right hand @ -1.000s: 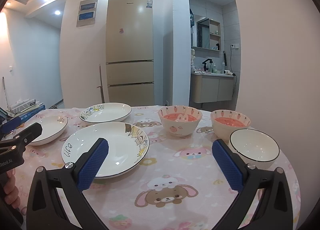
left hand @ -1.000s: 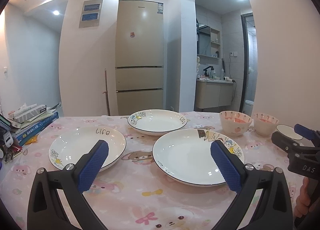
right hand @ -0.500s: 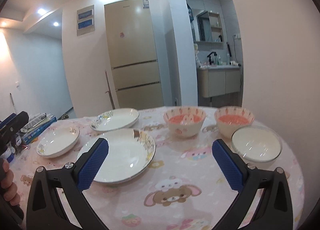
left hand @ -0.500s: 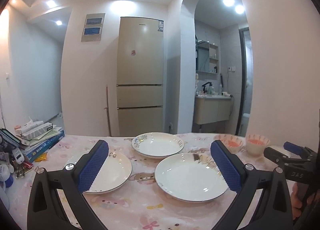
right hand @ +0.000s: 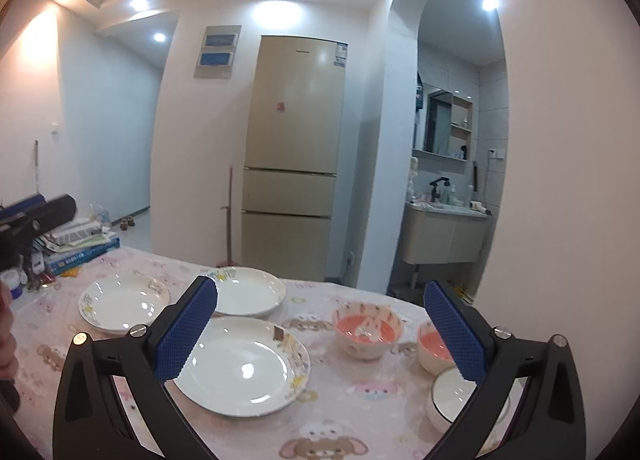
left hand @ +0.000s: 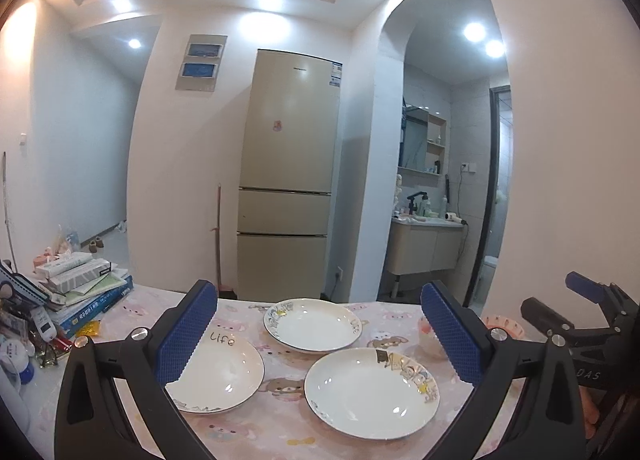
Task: Organize plates and bowls
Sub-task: 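Move both grippers toward the rim of a white 'life' plate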
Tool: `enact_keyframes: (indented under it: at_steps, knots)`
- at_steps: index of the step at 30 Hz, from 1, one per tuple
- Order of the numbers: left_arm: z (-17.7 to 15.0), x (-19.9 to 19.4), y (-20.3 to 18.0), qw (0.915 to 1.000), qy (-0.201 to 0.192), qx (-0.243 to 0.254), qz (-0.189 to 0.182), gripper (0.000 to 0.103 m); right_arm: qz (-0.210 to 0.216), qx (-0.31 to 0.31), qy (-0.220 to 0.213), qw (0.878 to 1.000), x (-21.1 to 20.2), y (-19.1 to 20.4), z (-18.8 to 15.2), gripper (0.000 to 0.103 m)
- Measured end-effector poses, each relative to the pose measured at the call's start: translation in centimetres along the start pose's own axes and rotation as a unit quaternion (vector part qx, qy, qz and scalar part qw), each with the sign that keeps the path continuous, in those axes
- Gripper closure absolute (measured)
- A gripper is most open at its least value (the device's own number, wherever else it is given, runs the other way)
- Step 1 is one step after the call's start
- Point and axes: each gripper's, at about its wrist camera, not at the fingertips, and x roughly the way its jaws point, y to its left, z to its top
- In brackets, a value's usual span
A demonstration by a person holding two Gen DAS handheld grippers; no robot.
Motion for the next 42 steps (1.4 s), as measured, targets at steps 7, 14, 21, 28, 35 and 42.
enact_keyframes:
  at_steps: [7, 14, 21, 28, 35, 42]
  knots:
    - [0.0, 2.4, 0.7, 0.9996, -0.004, -0.019, 0.019, 0.0, 0.027, 0.046, -0.036, 0.998, 2.0, -1.4, 0.8, 0.0]
    - [-2.2, 5.4, 1.0, 0.9997, 0.015, -0.018, 0.004, 0.0, -0.005, 0.036, -0.011, 0.999, 5.3, -1.8, -0.8, 0.0]
    - [-4.8, 7.2, 1.9, 0.998, 0.044, -0.036, -0.025, 0.0, 0.004, 0.063, 0.0, 0.998, 6.6, -2.5, -2.8, 0.0]
    - [-6.1, 7.9, 1.3, 0.9986, 0.045, -0.015, -0.022, 0.0, 0.002, 0.049, 0.023, 0.999, 7.9, -1.8, -3.8, 0.0]
    - [-6.7, 8.1, 0.7, 0.9993, 0.033, 0.006, -0.013, 0.0, 0.0, 0.046, 0.028, 0.999, 8.8, -1.6, -4.6, 0.0]
    - [-7.8, 9.6, 0.9, 0.9987, 0.048, 0.017, 0.001, 0.0, -0.006, 0.078, 0.041, 0.996, 9.7, -1.8, -5.8, 0.0]
